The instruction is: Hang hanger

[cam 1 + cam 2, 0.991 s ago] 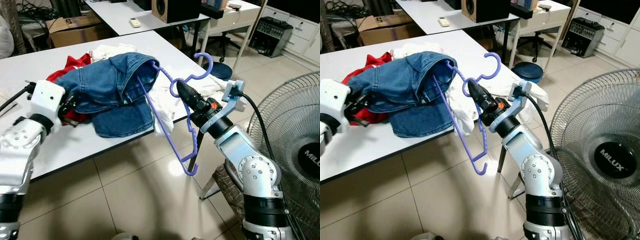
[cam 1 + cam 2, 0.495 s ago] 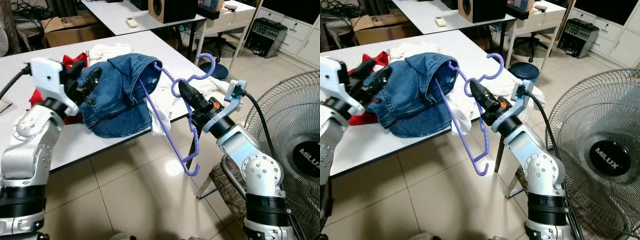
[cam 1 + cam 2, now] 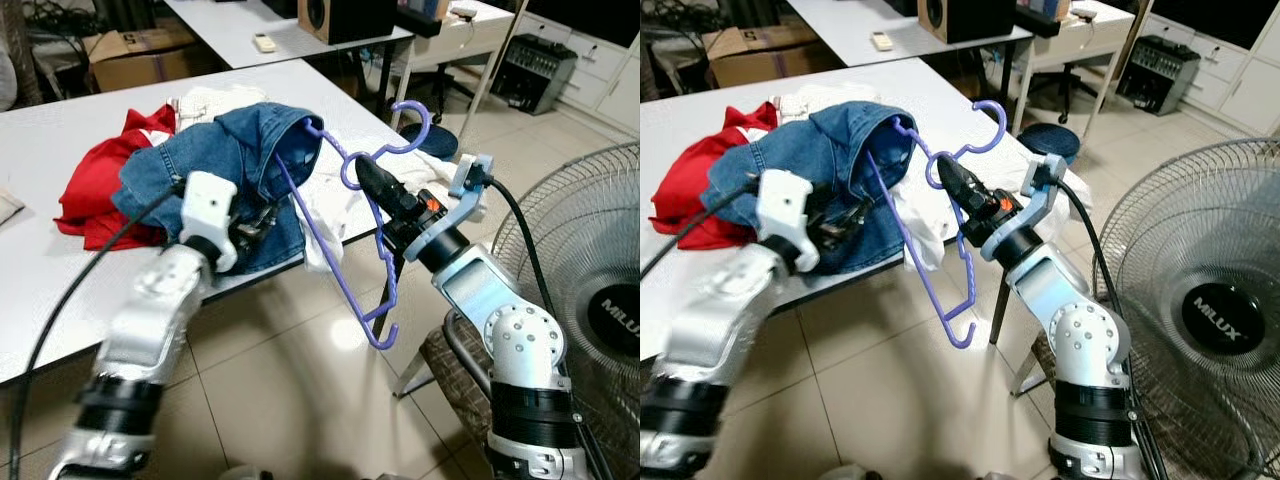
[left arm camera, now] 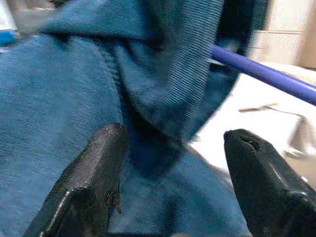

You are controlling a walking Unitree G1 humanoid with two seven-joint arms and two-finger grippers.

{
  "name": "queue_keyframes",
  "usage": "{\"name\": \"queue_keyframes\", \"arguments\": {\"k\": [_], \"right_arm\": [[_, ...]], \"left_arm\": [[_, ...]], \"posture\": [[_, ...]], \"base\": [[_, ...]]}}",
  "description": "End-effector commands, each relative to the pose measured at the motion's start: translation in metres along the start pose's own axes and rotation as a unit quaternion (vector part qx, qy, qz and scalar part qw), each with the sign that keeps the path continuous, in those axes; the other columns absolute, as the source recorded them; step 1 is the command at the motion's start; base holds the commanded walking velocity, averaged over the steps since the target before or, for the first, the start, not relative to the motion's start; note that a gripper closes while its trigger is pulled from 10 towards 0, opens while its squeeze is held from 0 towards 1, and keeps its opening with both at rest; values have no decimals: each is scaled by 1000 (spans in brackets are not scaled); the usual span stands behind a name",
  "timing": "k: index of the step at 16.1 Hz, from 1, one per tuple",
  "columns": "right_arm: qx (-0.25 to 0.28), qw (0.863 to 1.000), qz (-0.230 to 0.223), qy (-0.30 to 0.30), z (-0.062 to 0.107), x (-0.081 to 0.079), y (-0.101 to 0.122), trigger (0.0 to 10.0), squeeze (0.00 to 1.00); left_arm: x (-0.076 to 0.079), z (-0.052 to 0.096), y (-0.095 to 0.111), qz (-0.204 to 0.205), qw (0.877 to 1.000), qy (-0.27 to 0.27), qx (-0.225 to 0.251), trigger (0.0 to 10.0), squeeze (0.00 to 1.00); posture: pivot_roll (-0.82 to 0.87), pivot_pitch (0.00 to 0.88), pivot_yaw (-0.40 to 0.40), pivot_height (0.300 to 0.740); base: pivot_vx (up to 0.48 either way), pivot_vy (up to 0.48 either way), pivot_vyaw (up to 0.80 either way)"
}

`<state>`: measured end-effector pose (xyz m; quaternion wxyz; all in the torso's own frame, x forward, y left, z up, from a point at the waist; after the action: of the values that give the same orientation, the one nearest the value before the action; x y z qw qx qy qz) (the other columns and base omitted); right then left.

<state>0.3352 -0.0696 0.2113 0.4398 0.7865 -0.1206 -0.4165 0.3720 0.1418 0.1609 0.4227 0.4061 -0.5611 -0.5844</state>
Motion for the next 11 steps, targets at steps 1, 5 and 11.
{"name": "queue_keyframes", "arguments": {"k": [1,5,11], "right_arm": [[9,1000,4,13,-2,-7,8,10000,0],[11,1000,2,16,-3,-9,7,10000,0],[22,1000,-4,11,-3,-9,10,10000,0]], "left_arm": [[-7,-4,8,-13,999,28,16,10000,1000],[-16,-14,9,-14,996,79,40,10000,1000],[-38,-14,0,-63,981,181,21,0,0]], "posture": [[-102,9,-5,740],[-105,10,-1,740],[-108,9,9,740]], "base": [[0,0,0],[0,0,0],[0,0,0]]}}
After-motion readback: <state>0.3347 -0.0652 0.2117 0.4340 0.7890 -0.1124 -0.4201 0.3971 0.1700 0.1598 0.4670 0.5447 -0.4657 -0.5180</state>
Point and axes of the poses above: a point about 5 cm out from each wrist's last joint towards the gripper, its own z axis pointing back from the gripper into the wrist, its own y axis along the axis of the wrist's last joint, x = y × z, the point moved 5 cm from there along -z, pointing out of the wrist towards the gripper, and after that the axes turned 9 degrees about z, right-handed, at the moved point
